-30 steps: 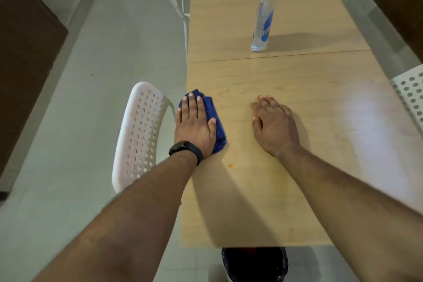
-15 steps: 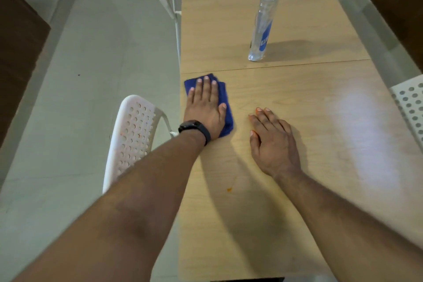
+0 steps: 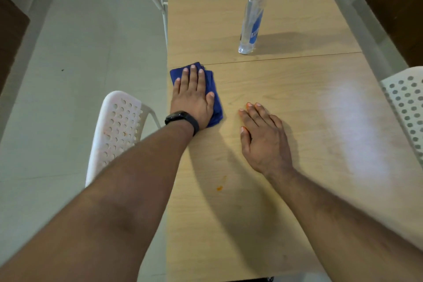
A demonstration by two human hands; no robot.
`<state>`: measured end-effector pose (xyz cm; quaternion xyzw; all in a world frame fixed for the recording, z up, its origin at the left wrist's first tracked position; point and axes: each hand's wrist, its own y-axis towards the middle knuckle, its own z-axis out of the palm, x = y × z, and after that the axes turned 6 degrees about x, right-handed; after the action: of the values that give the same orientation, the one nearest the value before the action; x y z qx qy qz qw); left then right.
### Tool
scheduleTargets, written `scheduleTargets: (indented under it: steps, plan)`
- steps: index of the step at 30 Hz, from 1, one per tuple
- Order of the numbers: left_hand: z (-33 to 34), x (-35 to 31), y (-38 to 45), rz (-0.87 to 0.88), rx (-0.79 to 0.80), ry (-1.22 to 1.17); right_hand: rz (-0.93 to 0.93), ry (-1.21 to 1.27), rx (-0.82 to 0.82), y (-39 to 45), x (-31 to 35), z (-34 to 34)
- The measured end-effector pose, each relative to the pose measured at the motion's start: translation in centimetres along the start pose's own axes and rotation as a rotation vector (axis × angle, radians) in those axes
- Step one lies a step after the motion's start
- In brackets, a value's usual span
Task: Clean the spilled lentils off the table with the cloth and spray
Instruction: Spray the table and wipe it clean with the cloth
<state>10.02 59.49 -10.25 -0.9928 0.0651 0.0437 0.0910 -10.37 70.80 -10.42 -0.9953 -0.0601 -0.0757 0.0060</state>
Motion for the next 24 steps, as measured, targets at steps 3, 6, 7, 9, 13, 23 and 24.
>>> scheduleTargets:
  steps: [3, 6, 7, 9, 13, 23, 24]
  plan:
    - [0.4, -3.0, -1.1, 0.064, 0.003, -0.01, -0.004, 0.016, -0.01, -0.1, -0.3, 0.0]
    - [0.9, -4.8, -5.1, 0.145, 0.036, -0.025, 0.019, 0.051, -0.008, 0.0, -0.2, -0.2]
    - [1.1, -5.1, -7.2, 0.174, 0.046, -0.023, 0.023, 0.054, -0.012, -0.1, -0.2, -0.3]
    - [1.9, -4.9, -11.7, 0.226, 0.053, -0.006, 0.02, 0.065, -0.012, -0.1, -0.2, -0.3]
    - [2.5, -0.2, -14.7, 0.216, 0.032, -0.016, 0.022, 0.087, 0.005, -0.2, 0.2, -0.4]
    - [2.7, -2.8, -11.6, 0.031, -0.002, -0.01, 0.003, 0.162, -0.047, -0.3, -0.3, 0.1]
    - [3.0, -4.0, -12.4, 0.06, -0.003, -0.017, -0.004, 0.192, -0.055, -0.2, -0.5, 0.1]
